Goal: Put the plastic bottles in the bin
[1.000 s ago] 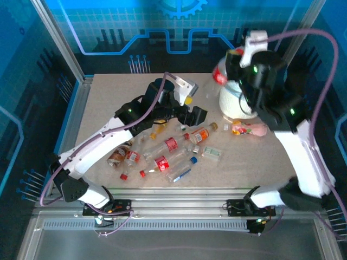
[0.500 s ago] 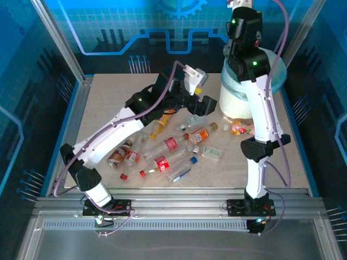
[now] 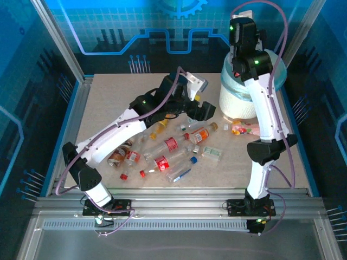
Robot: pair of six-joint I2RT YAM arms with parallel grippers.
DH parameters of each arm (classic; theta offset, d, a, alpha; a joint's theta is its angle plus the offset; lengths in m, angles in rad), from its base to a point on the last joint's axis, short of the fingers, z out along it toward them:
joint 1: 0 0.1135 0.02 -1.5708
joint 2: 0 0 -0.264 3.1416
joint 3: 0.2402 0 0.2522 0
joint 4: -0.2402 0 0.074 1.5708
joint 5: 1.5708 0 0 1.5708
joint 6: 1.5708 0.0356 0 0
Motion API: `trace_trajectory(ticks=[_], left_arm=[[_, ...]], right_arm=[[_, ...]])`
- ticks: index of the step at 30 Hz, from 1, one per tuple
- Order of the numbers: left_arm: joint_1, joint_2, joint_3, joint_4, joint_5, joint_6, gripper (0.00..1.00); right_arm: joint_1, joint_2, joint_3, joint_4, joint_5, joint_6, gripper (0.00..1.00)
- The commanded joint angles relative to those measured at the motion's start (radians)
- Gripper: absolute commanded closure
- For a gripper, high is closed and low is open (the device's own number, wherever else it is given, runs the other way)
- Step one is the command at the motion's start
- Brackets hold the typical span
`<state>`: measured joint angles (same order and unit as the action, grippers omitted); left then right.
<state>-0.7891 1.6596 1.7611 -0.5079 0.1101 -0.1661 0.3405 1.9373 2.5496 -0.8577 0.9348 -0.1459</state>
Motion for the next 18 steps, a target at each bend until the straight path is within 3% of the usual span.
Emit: trace_trajectory(ticks=[1,7,11,13,15,18], left_arm=[[0.005,-0.067,-0.014,0.025,-0.007,-0.017,0.13],[0.005,-0.101,-0.032,0.002,-0.018,-0.002,0.13],[0.005,-0.124,-0.057,0.007,-0.019,-0.003,0.13],[0.005,-0.134,-0.076,0.013,-0.019,-0.009,0.13],[0.005,-0.145,-0.092,0.012,-0.02,-0.016,0.13],[0.005,-0.163,-0.12,0.013,-0.02,-0.02,0.12]], right_arm=[[0.014,0.001,0.068,-0.037,0.017,0.002,0.34],[0.02,-0.008,0.055,-0.048,0.003,0.001,0.34],[0.009,-0.012,0.044,-0.032,-0.019,-0.017,0.4],[-0.005,-0.019,0.037,-0.036,-0.038,-0.011,0.53],[-0.011,-0.036,-0.022,0.042,-0.025,-0.066,0.8],[0.005,-0.01,-0.012,0.076,0.024,-0.154,0.9]])
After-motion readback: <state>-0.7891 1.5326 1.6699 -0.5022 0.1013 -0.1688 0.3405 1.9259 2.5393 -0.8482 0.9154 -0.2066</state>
